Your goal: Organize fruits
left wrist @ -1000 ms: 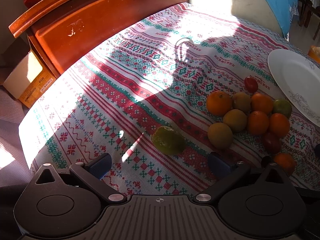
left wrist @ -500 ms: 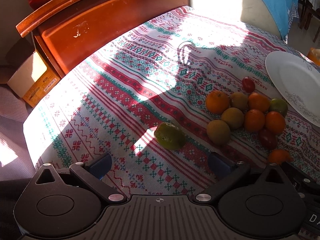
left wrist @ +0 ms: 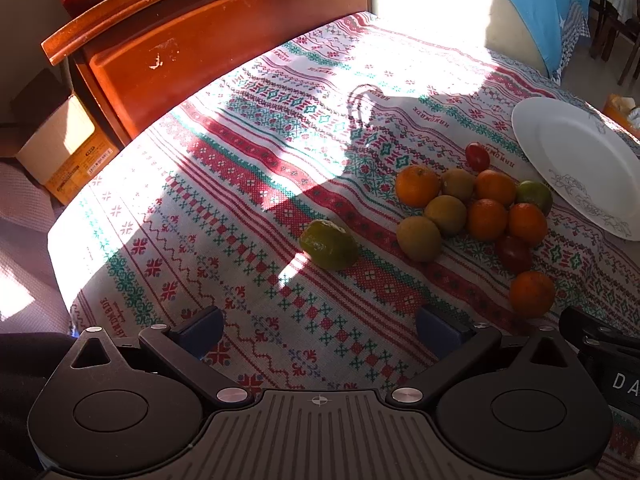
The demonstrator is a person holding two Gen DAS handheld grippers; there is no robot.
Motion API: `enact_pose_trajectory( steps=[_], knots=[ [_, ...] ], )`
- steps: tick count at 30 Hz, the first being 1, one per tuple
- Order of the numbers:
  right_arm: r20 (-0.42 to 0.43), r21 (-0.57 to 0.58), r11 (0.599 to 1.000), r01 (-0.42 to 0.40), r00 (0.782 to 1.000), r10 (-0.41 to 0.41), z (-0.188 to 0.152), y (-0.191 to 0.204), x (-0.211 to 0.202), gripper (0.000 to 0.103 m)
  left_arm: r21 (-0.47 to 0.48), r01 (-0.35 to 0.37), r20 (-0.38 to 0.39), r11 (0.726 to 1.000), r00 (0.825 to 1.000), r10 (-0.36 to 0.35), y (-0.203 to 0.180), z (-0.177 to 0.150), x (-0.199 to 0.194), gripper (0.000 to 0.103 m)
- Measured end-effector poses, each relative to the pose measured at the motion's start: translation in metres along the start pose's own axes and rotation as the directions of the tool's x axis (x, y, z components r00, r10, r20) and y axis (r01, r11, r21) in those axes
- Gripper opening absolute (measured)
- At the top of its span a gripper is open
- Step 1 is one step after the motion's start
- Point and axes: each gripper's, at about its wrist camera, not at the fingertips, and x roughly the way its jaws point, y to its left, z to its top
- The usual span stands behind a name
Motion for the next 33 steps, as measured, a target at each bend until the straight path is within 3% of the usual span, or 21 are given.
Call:
enact_pose_trajectory(
  steps=[33],
  knots=[
    [-0.008, -0.010, 1.000, 0.010, 1.000, -0.010, -0.0013, 0.0046, -0.0047, 0.102, 0.013, -0.013, 0.038, 1.000, 0.999, 0.013, -0.0069, -0.0024, -0.0086, 0.103]
  ],
)
